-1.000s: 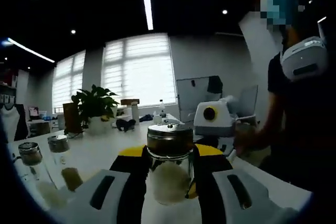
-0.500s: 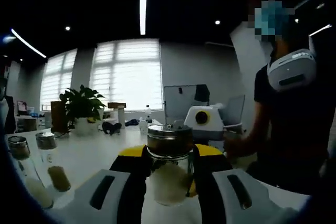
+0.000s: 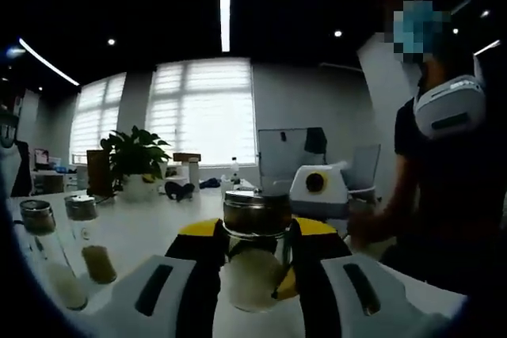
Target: Rotate the seasoning bottle until the label or dispensing opening points toward the visible target arrow and the bottle remains upright within the marked orientation range
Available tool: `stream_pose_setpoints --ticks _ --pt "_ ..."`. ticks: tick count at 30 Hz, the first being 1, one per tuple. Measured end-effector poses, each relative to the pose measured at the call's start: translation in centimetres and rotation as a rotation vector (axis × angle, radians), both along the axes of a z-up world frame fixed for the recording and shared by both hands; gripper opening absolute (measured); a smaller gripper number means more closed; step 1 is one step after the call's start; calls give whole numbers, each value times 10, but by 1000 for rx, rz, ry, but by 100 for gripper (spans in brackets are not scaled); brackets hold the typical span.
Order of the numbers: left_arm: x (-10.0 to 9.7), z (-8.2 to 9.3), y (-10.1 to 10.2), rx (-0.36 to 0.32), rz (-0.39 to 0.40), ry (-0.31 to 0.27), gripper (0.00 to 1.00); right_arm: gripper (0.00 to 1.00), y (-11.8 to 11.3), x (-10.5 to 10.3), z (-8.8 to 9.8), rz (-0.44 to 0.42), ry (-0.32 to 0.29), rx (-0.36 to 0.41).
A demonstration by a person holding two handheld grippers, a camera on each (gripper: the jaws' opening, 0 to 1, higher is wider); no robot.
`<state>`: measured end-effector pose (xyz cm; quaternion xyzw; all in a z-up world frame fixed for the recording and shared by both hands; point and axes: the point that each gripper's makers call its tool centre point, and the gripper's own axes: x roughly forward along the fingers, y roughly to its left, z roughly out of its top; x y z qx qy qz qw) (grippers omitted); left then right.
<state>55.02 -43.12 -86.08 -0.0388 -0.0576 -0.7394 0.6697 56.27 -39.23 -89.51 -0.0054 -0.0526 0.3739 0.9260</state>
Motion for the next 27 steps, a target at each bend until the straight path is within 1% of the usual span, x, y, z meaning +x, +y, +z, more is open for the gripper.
stream_pose_setpoints --ticks 2,5,7,9,10,12,13,14,15,16,18,19,20,22,25,27 --pt "8 1 -1 -4 42 8 37 31 -4 9 0 -63 -16 -24" --pt "18 2 -2 -3 104 13 37 31 -6 18 1 -126 -26 -39" --pt "26 2 -3 13 167 -21 37 31 -10 27 0 -176 -17 -33" --pt "28 4 -4 10 187 -28 36 31 -10 30 0 -189 -12 -19" --pt "31 5 -4 7 208 -16 36 31 -12 34 0 -223 -19 -31" --pt "37 6 -4 2 251 10 36 31 -15 38 -2 -256 -16 -45" --pt "44 7 -4 -13 298 30 36 31 -16 40 -3 -267 -11 -45" --pt "49 8 -5 -31 346 34 36 31 -18 42 -5 -277 -3 -37" --pt "51 7 -7 -31 365 30 36 31 -20 44 -6 -283 -1 -34" --pt "49 4 -11 -20 362 29 37 31 -21 46 -8 -290 3 -36" --pt "50 -1 -15 -12 385 14 37 31 -25 48 -13 -303 9 -46" --pt "50 -2 -16 -16 385 23 37 31 -27 49 -16 -309 17 -41" --pt "51 -2 -16 -28 391 47 37 31 -27 50 -17 -313 22 -37" --pt "55 -2 -16 -67 423 118 37 31 -29 51 -18 -326 26 -46" --pt "54 -3 -18 -71 445 114 37 31 -33 52 -17 -351 16 -68" --pt "53 -5 -21 -47 468 81 37 31 -34 51 -18 -357 17 -72"
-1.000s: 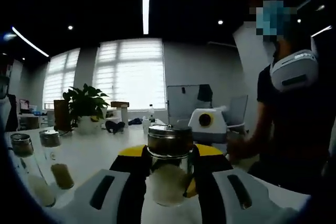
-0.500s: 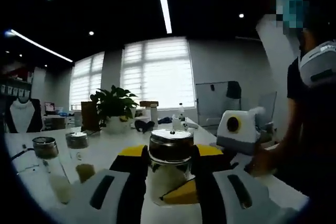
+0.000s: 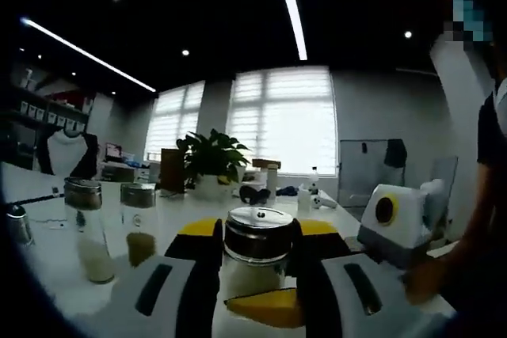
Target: Rotate the seasoning bottle until the label or dispensing opening points toward the visible target arrow and the bottle remains upright within the marked orientation range
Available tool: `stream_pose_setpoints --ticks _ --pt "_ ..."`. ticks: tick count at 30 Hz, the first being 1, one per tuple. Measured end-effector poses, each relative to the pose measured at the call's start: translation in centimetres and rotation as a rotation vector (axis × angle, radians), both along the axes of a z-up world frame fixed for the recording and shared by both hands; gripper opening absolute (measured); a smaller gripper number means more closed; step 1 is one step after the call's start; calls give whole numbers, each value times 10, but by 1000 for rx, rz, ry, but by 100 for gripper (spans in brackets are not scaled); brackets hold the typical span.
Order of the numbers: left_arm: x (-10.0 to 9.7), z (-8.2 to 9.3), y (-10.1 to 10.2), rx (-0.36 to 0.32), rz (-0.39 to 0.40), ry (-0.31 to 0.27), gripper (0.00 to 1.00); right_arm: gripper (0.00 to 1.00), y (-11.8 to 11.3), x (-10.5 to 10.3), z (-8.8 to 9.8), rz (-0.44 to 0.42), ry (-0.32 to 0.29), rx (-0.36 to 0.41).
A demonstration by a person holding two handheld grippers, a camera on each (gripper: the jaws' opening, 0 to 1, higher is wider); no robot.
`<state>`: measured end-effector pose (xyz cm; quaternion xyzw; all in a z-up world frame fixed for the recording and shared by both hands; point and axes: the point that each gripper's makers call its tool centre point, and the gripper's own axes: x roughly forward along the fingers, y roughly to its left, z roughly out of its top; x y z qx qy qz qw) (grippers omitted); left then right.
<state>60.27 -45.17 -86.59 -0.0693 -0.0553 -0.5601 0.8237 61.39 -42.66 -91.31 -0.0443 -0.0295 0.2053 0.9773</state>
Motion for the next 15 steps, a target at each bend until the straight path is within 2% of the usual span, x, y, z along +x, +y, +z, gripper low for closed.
stream_pose_setpoints --ticks 4,9,12,15 --pt "-1 -5 -5 33 70 -16 40 31 -3 -2 0 -17 -4 -11" --pt "-4 -13 -9 80 104 -40 46 31 -5 -3 -1 -22 -5 -15" --pt "-6 -13 -9 83 124 -48 47 31 -6 -4 -1 -27 -6 -13" --pt "-6 -12 -10 55 125 -28 47 31 -7 -5 -1 -27 -4 -7"
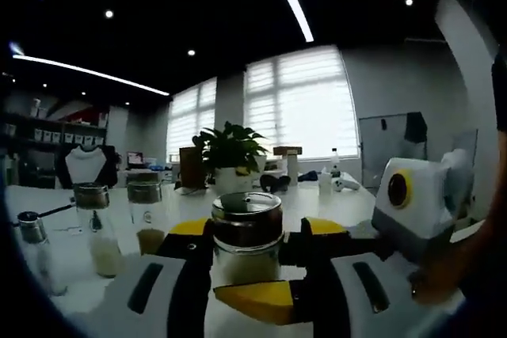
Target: Rotate the seasoning bottle until the label or dispensing opening points toward the visible target arrow and the bottle remains upright within the marked orientation range
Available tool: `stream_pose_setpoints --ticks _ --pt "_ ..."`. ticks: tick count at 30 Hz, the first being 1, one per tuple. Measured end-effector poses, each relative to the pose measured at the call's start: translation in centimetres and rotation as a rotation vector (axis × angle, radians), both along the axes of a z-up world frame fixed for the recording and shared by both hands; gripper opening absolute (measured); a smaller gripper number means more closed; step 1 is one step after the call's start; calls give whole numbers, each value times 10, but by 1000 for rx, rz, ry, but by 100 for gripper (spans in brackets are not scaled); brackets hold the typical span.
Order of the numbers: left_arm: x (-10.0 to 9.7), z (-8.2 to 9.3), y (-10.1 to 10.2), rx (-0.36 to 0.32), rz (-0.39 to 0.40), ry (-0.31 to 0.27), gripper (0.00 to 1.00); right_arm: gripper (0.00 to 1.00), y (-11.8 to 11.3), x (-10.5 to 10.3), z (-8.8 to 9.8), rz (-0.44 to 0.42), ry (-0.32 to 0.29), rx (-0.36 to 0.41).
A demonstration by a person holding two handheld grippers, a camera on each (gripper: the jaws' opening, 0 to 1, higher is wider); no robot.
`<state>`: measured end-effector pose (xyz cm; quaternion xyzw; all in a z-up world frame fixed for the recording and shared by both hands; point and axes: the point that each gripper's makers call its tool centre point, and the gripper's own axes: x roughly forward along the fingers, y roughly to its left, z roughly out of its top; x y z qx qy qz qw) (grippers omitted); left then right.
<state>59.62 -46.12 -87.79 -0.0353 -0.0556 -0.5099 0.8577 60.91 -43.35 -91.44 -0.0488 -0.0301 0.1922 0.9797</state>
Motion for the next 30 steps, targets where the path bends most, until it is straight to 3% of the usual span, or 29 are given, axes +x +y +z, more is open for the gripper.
stream_pose_setpoints --ticks 3,13,18,21,30 --pt "0 1 0 -34 -11 29 47 31 -1 0 -1 -3 6 5" --pt "1 4 4 -89 18 45 44 31 -2 0 -1 -2 6 15" --pt "1 1 2 -81 17 51 44 31 -3 -1 -3 -5 13 9" --pt "3 -8 0 -42 23 57 43 31 -4 -2 -6 -3 25 11" --pt "5 -10 4 -40 32 62 37 31 -3 -3 -7 5 30 4"
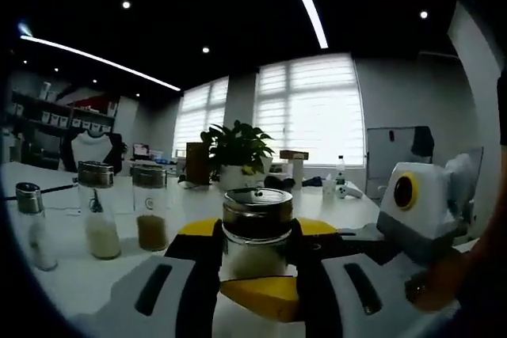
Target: Rotate the seasoning bottle until the label or dispensing opening points toward the visible target arrow and the bottle remains upright within the marked orientation range
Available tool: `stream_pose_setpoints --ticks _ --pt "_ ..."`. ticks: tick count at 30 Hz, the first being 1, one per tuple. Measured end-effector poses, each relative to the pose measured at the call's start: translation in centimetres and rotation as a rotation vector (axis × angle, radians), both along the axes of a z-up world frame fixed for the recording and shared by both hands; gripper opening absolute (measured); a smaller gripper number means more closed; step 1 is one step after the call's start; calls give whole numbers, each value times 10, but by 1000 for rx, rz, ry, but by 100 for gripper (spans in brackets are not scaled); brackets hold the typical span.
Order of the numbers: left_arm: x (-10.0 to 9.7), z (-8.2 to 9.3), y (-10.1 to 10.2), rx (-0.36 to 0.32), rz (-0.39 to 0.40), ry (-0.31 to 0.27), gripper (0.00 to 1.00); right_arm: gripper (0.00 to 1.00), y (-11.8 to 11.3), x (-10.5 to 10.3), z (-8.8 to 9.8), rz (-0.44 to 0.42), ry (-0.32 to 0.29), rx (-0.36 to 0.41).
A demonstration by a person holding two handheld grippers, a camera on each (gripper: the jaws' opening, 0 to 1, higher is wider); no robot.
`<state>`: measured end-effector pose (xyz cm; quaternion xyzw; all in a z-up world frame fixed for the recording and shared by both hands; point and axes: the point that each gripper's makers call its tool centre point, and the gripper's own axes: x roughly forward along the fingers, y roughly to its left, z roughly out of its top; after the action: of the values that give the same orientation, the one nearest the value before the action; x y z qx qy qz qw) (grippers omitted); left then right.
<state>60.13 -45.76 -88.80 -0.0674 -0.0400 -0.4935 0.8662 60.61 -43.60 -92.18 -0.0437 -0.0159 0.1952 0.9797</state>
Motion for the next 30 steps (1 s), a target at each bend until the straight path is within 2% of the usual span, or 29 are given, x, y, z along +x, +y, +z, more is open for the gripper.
stream_pose_setpoints --ticks 5,8,16,23,26,28,30 --pt "-2 1 -2 19 -10 -29 36 31 -1 0 1 -1 -3 13" --pt "-4 4 -3 48 -18 -79 36 31 -2 -1 3 -5 -13 14" --pt "-2 4 -1 44 -65 -44 36 31 -1 -1 6 5 -23 26" --pt "-2 9 2 40 -91 -74 36 31 3 -2 10 30 -44 51" --pt "3 7 5 48 -104 -76 36 30 6 -2 9 38 -37 50" --pt "8 4 8 47 -116 -47 36 30 9 -1 4 45 -24 26" --pt "13 2 13 54 -114 -44 36 30 11 -2 5 53 -27 26"
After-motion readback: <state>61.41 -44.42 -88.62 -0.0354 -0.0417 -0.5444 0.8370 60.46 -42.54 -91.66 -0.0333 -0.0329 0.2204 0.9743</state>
